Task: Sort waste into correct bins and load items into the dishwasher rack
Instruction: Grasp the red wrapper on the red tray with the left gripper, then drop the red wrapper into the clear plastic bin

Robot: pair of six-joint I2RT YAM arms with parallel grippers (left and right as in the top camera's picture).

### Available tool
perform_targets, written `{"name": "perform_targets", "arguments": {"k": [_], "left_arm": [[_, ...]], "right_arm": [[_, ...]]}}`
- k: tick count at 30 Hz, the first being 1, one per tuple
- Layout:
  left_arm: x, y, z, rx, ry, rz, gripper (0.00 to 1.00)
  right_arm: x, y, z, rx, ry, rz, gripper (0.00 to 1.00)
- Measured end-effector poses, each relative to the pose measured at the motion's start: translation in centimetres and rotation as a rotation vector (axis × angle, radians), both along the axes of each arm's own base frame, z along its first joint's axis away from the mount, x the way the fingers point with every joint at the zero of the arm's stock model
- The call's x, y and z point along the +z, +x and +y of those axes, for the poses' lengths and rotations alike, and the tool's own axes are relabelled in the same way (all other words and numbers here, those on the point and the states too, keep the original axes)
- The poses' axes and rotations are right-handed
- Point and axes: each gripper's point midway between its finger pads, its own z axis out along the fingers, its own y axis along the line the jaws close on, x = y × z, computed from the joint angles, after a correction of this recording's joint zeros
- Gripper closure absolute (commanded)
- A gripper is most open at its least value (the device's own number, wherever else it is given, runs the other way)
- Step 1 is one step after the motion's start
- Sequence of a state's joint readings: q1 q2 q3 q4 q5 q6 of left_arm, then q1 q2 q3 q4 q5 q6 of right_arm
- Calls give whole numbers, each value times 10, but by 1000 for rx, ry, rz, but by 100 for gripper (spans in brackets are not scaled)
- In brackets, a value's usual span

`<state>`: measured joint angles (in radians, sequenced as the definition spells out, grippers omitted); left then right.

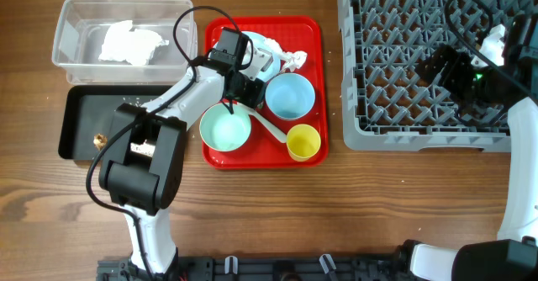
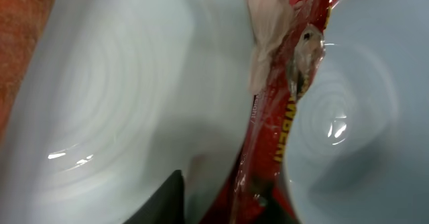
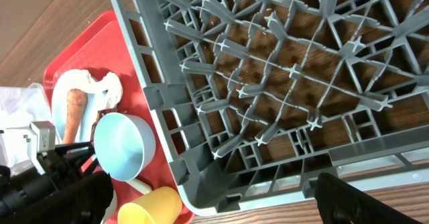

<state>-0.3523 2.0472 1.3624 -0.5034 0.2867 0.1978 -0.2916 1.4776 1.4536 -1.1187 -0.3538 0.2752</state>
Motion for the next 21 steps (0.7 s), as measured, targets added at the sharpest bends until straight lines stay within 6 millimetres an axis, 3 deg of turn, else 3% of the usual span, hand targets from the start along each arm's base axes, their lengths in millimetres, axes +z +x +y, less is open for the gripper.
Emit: {"name": "perform_targets", "arguments": {"k": [1,10,16,21], "left_arm": [[0,1,0,-3,1,-4,96],[11,-2,-3,3,-19,6,96],[60,5,-5,9,-56,-93,96],[67,7,-4,20,-59,-108,96]], "right_arm": [[0,0,0,0,0,0,0],[0,0,0,0,0,0,0],[0,0,0,0,0,0,0],[0,0,0,3,-2,0,0]]}}
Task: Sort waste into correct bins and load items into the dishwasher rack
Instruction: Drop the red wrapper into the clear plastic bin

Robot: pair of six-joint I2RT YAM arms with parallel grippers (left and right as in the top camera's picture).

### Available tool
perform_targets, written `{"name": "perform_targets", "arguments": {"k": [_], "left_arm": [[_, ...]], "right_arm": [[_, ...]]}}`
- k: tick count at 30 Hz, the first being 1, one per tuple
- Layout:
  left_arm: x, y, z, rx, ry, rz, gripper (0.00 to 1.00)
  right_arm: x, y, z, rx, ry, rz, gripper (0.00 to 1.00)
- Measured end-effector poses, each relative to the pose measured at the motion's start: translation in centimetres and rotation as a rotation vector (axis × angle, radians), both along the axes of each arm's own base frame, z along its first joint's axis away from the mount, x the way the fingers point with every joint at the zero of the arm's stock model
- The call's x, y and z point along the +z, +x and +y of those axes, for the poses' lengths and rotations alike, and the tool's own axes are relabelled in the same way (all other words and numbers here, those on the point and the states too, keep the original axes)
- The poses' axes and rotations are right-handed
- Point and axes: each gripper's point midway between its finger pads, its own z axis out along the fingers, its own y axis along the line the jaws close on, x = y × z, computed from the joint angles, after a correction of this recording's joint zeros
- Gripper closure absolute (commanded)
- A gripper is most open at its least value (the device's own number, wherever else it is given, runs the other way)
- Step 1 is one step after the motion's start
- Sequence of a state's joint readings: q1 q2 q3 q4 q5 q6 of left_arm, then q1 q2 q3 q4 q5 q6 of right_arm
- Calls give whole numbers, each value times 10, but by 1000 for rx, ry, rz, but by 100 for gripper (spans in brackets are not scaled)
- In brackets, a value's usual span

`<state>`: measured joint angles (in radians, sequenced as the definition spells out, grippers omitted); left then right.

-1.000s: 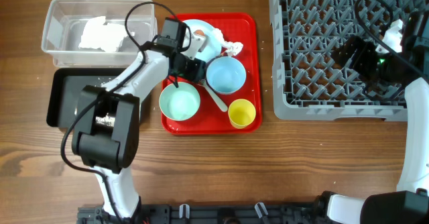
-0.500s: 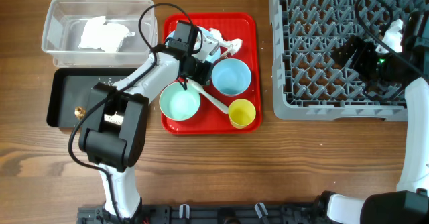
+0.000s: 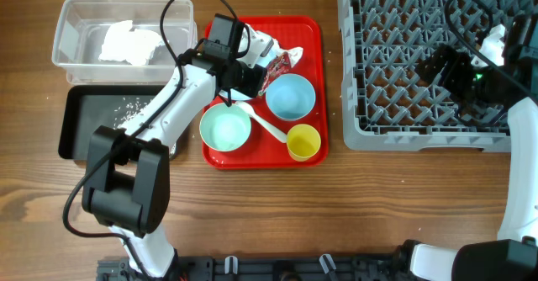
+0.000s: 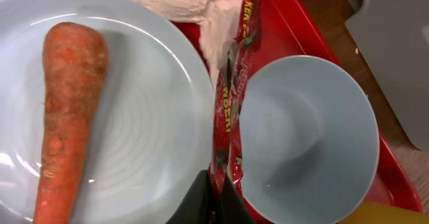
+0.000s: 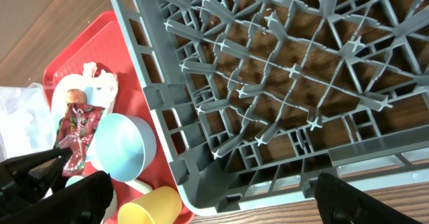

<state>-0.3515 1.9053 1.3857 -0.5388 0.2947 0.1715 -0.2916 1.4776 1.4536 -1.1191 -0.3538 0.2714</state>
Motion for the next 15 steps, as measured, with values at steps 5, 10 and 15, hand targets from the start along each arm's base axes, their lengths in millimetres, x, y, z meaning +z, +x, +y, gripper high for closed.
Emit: {"name": "perform_targets", "arguments": {"k": [5,10,15], "left_arm": [[26,32,53,225,-5,-59,96],[92,78,151,546,-98,-226,96],[97,86,218,776,-99,-245,78]], "right_arm": [[0,0,0,6,-4,-2,0],[0,0,0,6,-4,-3,0],[1,1,0,7,-5,-7,0]]}}
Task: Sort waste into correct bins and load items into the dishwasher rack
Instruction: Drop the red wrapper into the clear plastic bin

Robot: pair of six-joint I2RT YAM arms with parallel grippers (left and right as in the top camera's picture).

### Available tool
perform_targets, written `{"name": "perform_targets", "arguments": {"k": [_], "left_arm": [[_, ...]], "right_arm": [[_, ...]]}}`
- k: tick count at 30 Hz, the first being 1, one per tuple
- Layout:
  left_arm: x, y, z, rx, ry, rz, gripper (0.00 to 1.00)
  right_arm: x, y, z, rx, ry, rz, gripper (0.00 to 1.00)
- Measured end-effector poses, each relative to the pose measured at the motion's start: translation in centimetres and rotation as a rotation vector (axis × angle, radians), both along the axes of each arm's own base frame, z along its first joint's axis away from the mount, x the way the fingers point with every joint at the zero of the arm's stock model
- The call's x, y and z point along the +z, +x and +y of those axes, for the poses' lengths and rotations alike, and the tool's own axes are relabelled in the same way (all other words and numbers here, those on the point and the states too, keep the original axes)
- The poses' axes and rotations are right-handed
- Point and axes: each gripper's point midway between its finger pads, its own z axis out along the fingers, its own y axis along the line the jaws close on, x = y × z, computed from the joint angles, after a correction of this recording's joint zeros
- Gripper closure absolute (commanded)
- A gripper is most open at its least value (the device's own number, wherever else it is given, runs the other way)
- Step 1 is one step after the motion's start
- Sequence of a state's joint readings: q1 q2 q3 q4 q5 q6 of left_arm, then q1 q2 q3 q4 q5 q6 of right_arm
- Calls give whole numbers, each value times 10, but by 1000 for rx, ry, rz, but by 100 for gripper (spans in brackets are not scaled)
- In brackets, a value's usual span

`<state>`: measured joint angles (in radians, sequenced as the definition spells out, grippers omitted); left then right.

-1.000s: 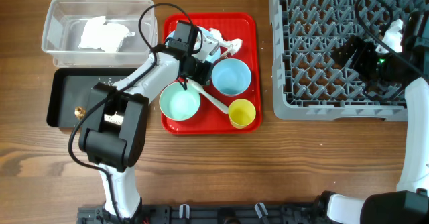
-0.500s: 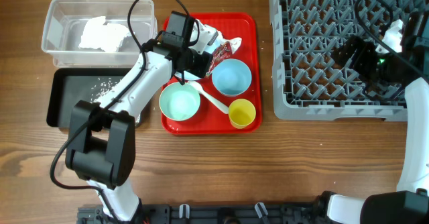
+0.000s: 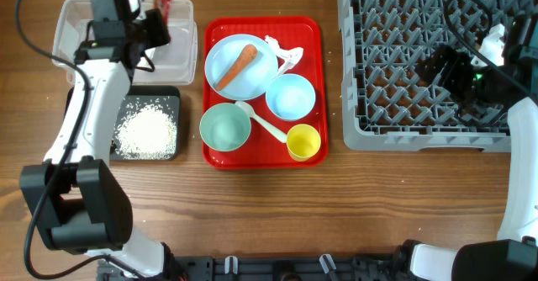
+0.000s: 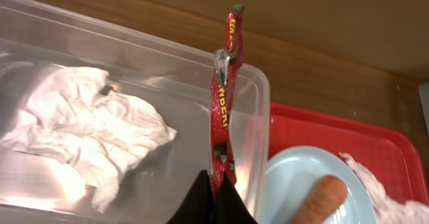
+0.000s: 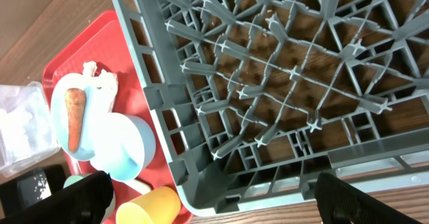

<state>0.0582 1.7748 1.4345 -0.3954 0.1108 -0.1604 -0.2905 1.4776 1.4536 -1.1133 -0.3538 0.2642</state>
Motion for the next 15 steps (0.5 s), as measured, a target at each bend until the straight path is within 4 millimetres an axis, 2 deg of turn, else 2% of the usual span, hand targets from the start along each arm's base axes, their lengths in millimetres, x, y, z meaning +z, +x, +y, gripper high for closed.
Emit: {"name": "perform_targets", "arguments": {"k": [1,2,3,5,7,11,13,15], "left_arm": [[0,2,7,22,-2,-5,64],[-1,4,12,35,-1,-9,34],[-7,7,17,51,-2,-6,21],[-16,10,22,67,-5,3,4],[-19,13,23,71,-8,-1,0],[-20,13,20,62,-24,4,2],[-19,13,9,20,-60,2,4],[-17,12,-9,-41,-98,1,5]], "right_arm": [[0,0,0,0,0,0,0],[0,0,0,0,0,0,0],[0,0,0,0,0,0,0],[0,0,0,0,0,1,0],[0,0,0,1,0,1,0],[0,0,2,5,0,0,0],[0,0,2,5,0,0,0],[0,0,2,5,0,0,0]]}}
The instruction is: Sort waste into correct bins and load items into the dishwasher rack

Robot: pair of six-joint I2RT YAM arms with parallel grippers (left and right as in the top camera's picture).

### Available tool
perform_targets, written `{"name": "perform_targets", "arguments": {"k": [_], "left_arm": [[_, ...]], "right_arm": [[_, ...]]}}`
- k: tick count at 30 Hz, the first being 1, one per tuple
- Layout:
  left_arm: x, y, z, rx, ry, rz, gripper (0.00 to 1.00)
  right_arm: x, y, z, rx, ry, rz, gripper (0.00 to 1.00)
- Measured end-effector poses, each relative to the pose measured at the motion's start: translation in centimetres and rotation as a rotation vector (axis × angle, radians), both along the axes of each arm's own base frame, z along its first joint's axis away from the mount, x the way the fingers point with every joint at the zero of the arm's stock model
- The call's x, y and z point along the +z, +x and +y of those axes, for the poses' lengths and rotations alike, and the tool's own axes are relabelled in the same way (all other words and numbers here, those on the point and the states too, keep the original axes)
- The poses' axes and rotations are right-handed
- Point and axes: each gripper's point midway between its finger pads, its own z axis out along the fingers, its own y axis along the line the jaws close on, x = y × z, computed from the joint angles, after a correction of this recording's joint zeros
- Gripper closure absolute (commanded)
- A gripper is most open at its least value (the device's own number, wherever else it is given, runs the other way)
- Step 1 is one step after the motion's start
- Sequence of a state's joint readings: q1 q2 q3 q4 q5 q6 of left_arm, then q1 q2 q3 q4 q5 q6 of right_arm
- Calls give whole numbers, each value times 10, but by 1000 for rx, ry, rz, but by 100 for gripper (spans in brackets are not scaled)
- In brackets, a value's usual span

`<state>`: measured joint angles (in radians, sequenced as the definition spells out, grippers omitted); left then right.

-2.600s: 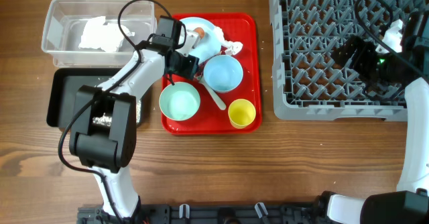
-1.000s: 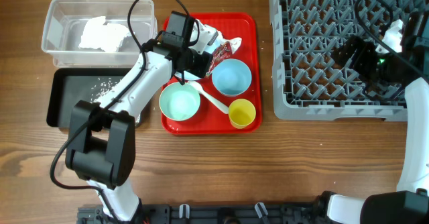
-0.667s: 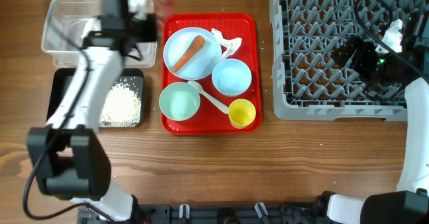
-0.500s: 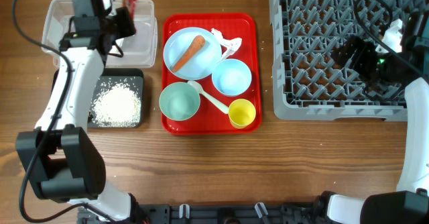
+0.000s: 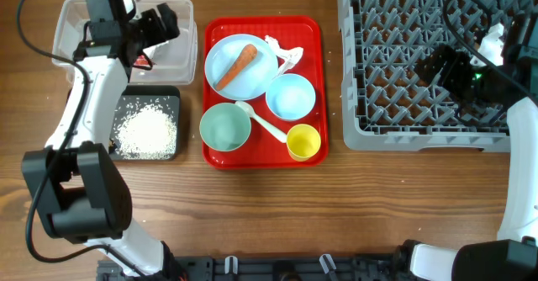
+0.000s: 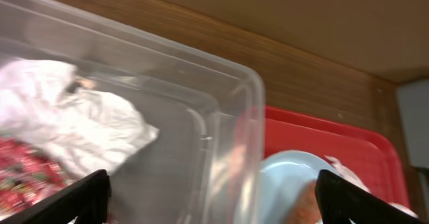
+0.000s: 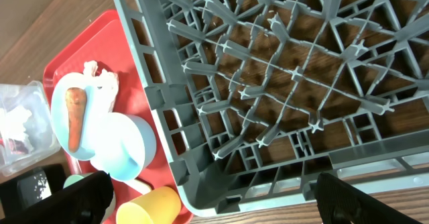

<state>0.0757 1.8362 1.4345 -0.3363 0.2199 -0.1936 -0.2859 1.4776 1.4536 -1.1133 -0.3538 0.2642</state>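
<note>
My left gripper (image 5: pixel 164 24) (image 6: pixel 211 210) hangs open over the right end of the clear bin (image 5: pixel 181 54) (image 6: pixel 248 90). A red snack wrapper (image 6: pixel 20 170) lies inside that bin beside crumpled white tissue (image 6: pixel 87 120). The red tray (image 5: pixel 313 29) holds a plate (image 5: pixel 252 79) with a carrot (image 5: pixel 238 64), a blue bowl (image 5: pixel 290 96), a green bowl (image 5: pixel 225 128), a yellow cup (image 5: pixel 303 141), a white spoon (image 5: pixel 267 125) and a tissue (image 5: pixel 286 55). Over the grey dishwasher rack (image 5: pixel 403 62) (image 7: pixel 281 70), my right gripper (image 5: pixel 441 66) (image 7: pixel 214 207) is open and holds nothing.
A black tray (image 5: pixel 168 92) with white rice (image 5: pixel 147 134) lies just in front of the clear bin, left of the red tray. Bare wooden table lies along the near side. The rack fills the far right corner.
My left gripper was shut on the red wrapper above the clear bin; now it is open and the wrapper lies in the bin beside the tissue. The right arm has not moved.
My left gripper was low on the red tray, at the wrapper between plate and blue bowl. Then it held the wrapper above the tray, then over the clear bin. Now it is open and the wrapper is in the bin. The right gripper stayed over the rack.
</note>
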Motion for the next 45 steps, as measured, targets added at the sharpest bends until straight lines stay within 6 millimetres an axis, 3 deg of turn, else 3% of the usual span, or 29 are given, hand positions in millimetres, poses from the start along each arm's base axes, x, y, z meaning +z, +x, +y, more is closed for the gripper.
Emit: {"name": "perform_targets", "arguments": {"k": [4,8,11,14,18,20,22,24,27,30,33,37,38,43,45], "left_arm": [[-2,-6,-55,-161,17,4,2],[-7,-24,-137,-361,105,1,0],[-9,-39,-179,-445,177,-1,1],[1,-46,-199,-479,228,28,2],[63,-7,-220,-462,250,-75,0],[71,10,-225,-461,254,-89,0],[55,28,-234,-478,270,-70,0],[13,37,-243,-510,296,-11,1],[-69,29,-258,-590,351,131,4],[-115,7,-281,-687,409,207,9],[-116,0,-293,-718,442,199,16],[-116,3,-288,-713,462,198,28],[-117,4,-286,-711,464,200,44],[-131,5,-283,-710,475,219,71],[-131,9,-284,-706,476,201,87]], "right_arm": [[0,0,0,0,0,0,0],[1,1,0,0,-2,-5,0],[2,3,-1,0,-4,-15,0],[2,4,-1,0,-5,-20,0],[2,4,0,2,-1,-21,0],[2,4,0,2,-1,-18,0],[2,3,0,2,0,-15,0],[1,3,0,2,1,-13,0],[1,3,0,2,1,-13,0],[1,3,0,2,1,-13,0],[1,3,0,2,1,-13,0],[2,3,0,2,1,-13,0],[1,3,0,2,1,-13,0],[2,3,0,2,1,-13,0],[1,3,0,2,1,-13,0]]}}
